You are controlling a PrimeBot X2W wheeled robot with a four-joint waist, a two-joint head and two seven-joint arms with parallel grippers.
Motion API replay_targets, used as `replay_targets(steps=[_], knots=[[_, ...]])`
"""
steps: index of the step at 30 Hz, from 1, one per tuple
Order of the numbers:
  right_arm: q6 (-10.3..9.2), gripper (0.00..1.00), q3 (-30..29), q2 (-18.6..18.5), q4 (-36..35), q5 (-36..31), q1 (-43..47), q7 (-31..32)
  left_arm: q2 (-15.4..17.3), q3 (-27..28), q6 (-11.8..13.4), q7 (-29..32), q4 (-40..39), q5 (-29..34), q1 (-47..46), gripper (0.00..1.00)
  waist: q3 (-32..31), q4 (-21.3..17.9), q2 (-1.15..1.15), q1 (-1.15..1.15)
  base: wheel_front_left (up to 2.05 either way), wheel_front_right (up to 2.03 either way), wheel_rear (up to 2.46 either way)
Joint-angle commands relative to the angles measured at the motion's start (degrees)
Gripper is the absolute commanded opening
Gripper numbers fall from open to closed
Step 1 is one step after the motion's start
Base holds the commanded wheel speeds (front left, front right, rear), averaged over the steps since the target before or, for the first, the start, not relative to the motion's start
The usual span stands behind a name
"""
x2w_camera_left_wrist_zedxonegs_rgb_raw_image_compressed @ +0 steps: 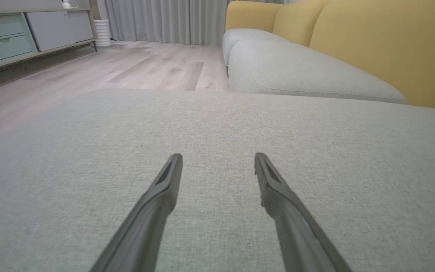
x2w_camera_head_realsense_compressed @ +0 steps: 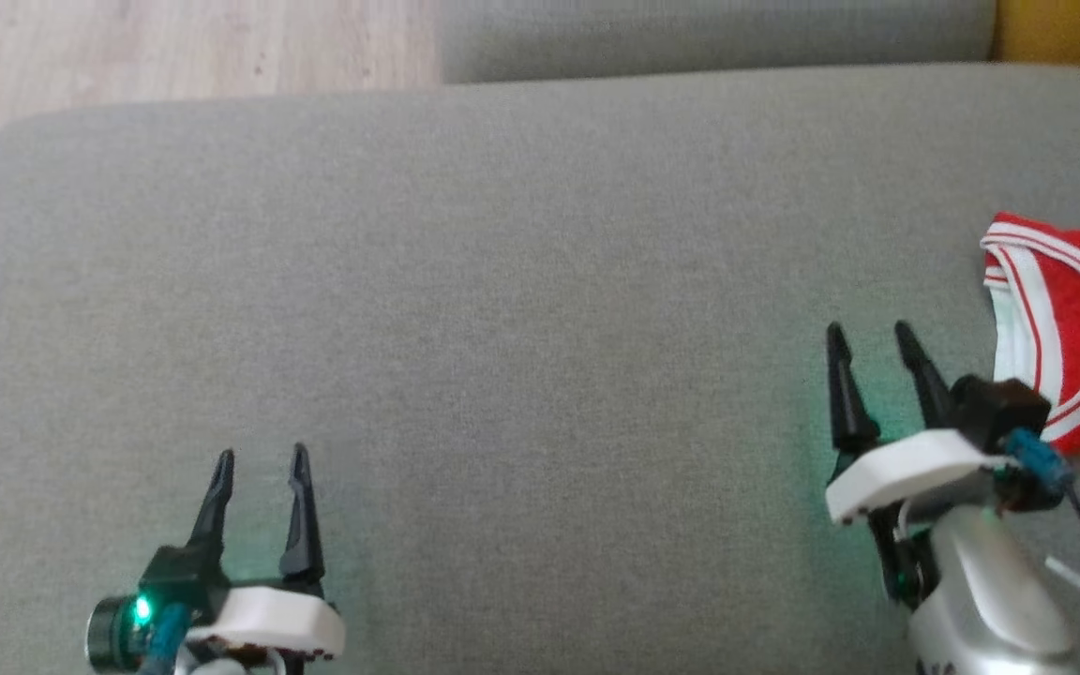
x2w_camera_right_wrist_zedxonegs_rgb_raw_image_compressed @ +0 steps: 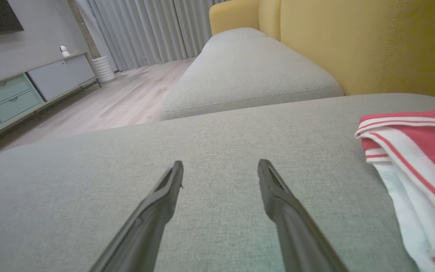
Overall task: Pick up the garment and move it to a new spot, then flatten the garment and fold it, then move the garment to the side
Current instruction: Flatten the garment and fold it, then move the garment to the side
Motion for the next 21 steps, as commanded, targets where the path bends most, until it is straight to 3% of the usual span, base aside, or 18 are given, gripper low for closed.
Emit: replay_targets(steps=[1,10,21], knots=[[-0.03,1.0,2.1,0.3,-1.9,0.2,0.3,-0.6,0.2,2.5,0.4,-0.3,-1.6,-0.6,-0.4,1.0,-1.4,0.5,0.0,0.01,0.0,0.0,0.0],[-0.03,1.0,4.2,0.3,-1.5,1.5,4.1,-0.6,0.2,4.2,1.0,-0.3,-1.5,-0.6,1.8,1.0,-4.8,0.3,0.0,0.01,0.0,0.0,0.0],[-0.03,1.0,5.5,0.3,-0.9,2.5,5.3,-0.6,0.2,5.1,-2.9,-0.3,-1.5,-3.7,3.7,1.0,-6.1,-0.1,0.0,0.01,0.0,0.0,0.0]])
